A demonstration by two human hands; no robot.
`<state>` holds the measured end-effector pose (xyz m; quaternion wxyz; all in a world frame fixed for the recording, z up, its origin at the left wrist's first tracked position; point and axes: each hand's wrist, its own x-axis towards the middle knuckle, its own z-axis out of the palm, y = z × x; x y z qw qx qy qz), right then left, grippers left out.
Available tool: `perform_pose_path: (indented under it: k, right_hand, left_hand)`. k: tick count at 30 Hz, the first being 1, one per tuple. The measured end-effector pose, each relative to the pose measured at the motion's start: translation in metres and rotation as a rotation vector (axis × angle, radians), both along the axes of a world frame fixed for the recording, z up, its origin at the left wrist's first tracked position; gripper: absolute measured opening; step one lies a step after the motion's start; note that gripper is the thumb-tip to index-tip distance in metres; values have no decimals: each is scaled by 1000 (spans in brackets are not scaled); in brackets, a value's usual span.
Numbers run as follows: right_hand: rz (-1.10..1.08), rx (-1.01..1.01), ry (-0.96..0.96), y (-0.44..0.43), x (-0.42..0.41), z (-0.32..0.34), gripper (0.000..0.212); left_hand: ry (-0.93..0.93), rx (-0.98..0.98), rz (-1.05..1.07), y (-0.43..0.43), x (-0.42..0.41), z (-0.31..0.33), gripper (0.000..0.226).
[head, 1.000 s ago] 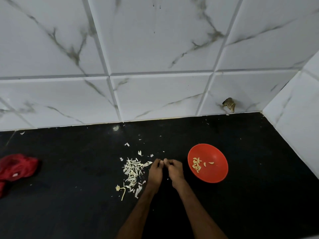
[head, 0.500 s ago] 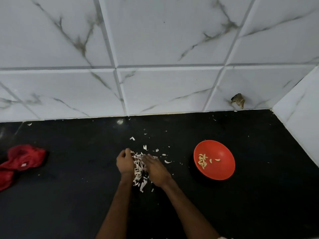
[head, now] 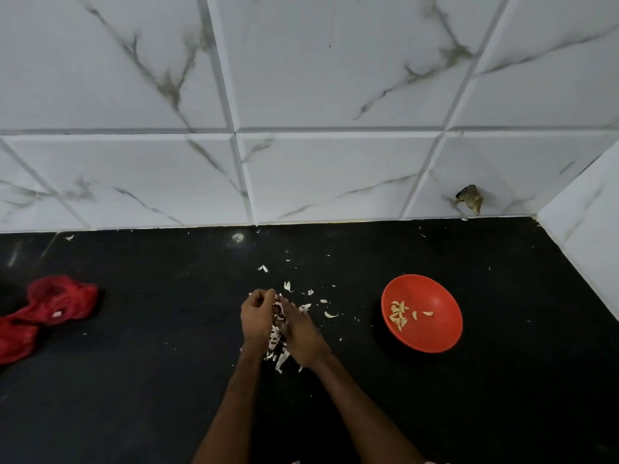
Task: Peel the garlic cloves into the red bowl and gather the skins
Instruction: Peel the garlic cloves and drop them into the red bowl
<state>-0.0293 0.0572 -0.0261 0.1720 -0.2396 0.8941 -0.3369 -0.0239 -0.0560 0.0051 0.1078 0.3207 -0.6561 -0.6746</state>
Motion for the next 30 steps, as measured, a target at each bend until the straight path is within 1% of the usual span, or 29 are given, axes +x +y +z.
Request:
perform_pose_path:
  k: [2,4,6,8,10,12,14,17,20,22,24,26,30]
  right_hand:
    - [-201,-227,-10,1,-3,11,34]
    - [-374,-286,53,3,-7,19,25]
    - [-498,-314,70,6,-13,25,19]
    - [-550,-375,50,9,-18,28,14]
    - [-545,-414,13,11,-21,30,10]
    - [-536,-412,-27,15,-22,33,5]
    - [-563,-427,-107,17,-23,32,7]
    - [-650,-492,-302,19,-22,28,16]
    - [-703,-547,-424,15,-25,28,13]
    - [-721,-515,-422,14,-27,30,14]
    - [-756,-465,-374,13,-30,31,17]
    - [-815,-455,-339,16,-32,37,20]
    - [-854,-422,-348,28,-35,50,21]
  left_hand:
    - [18,37,-66,6,2,-2,27]
    - [0,62,-107,9,4,-6,29]
    - [-22,56,-176,12,5,-7,29]
    - [-28,40,-240,17,4,-7,29]
    - [-18,5,-280,21,-1,-5,27]
    - [-14,-35,-321,25,-3,-2,25]
    - [-6,-40,-348,27,-3,1,26]
    - [7,-28,-354,32,-1,3,29]
    - [31,17,-325,38,-5,4,29]
    - [21,11,-318,45,-8,3,28]
    - [6,-67,-336,51,-11,2,28]
    - [-5,-156,-394,57,-16,5,29]
    - [-46,-215,-494,68,-22,11,30]
